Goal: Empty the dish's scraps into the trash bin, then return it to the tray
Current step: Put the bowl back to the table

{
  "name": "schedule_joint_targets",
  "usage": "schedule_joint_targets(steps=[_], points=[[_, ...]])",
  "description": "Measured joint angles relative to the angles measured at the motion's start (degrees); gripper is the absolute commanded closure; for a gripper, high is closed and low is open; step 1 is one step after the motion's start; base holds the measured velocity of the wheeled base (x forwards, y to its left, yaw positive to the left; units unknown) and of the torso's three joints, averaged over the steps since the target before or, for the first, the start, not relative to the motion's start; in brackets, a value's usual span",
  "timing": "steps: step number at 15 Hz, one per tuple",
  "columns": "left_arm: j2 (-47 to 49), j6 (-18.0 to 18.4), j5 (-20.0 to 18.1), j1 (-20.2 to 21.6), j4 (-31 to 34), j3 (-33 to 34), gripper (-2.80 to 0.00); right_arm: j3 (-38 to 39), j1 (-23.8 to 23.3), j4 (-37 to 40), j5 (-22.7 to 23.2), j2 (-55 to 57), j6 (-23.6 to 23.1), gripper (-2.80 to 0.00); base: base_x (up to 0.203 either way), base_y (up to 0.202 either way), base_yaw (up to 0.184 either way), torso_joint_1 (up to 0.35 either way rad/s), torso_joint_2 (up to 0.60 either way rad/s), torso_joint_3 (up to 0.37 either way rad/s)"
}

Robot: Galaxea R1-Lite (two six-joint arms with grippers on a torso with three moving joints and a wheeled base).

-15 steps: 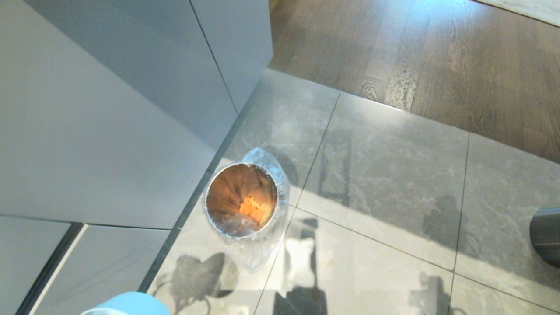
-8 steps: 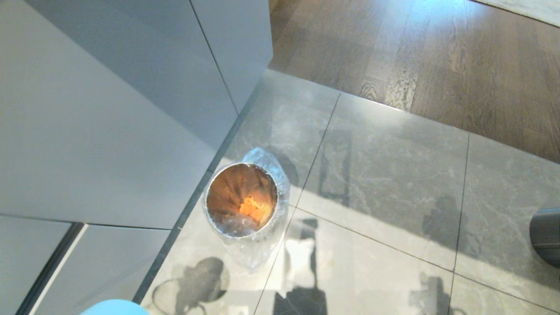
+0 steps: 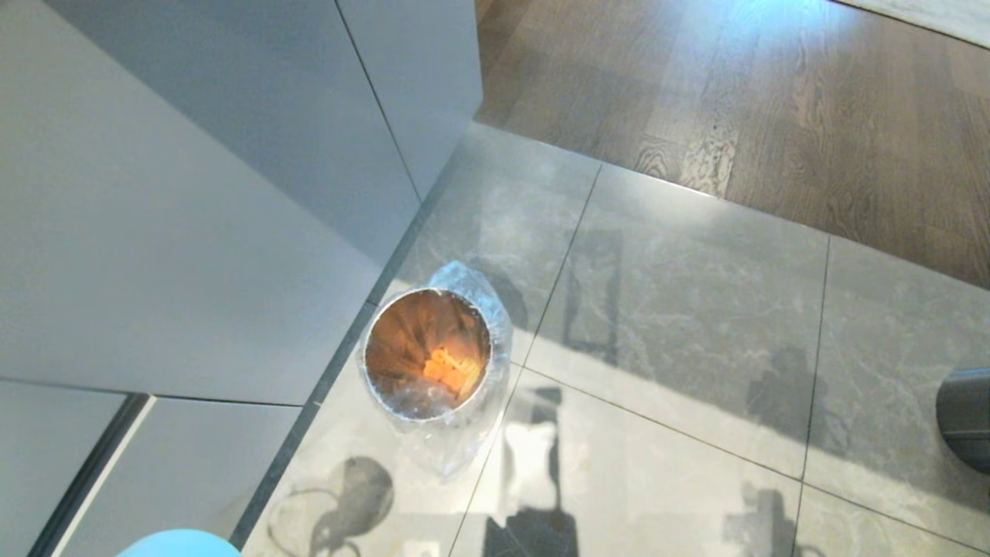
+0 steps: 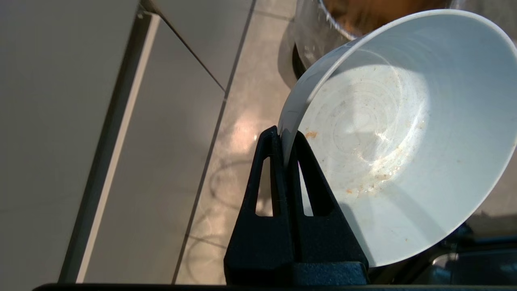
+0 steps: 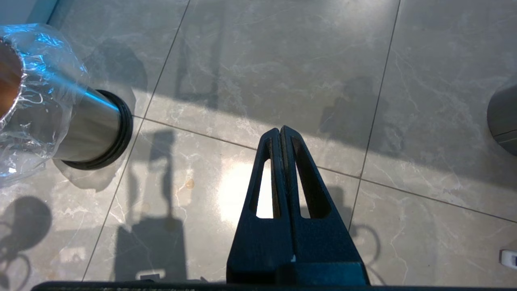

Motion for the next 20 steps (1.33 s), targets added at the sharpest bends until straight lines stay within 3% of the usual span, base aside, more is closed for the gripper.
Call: schedule_joint_targets(steps=[6, 12, 20], points=[[-8.88, -1.36, 0.39, 0.16, 0.36, 0.00, 0.00, 0.00, 0.00, 0.00, -0.02, 0.00, 0.02, 0.00, 0.000, 0.000, 0.000, 0.000, 0.00, 0.000], [-9.68, -4.69, 0.96, 0.16, 0.44, 0.00, 0.00, 0.00, 0.00, -0.02, -0.02, 0.00, -0.01, 0.00, 0.000, 0.000, 0.000, 0.000, 0.00, 0.000], [-9.71, -4.87, 1.05, 0.16, 0.44, 0.00, 0.00, 0.00, 0.00, -0.02, -0.02, 0.00, 0.02, 0.00, 0.000, 0.000, 0.000, 0.000, 0.00, 0.000]])
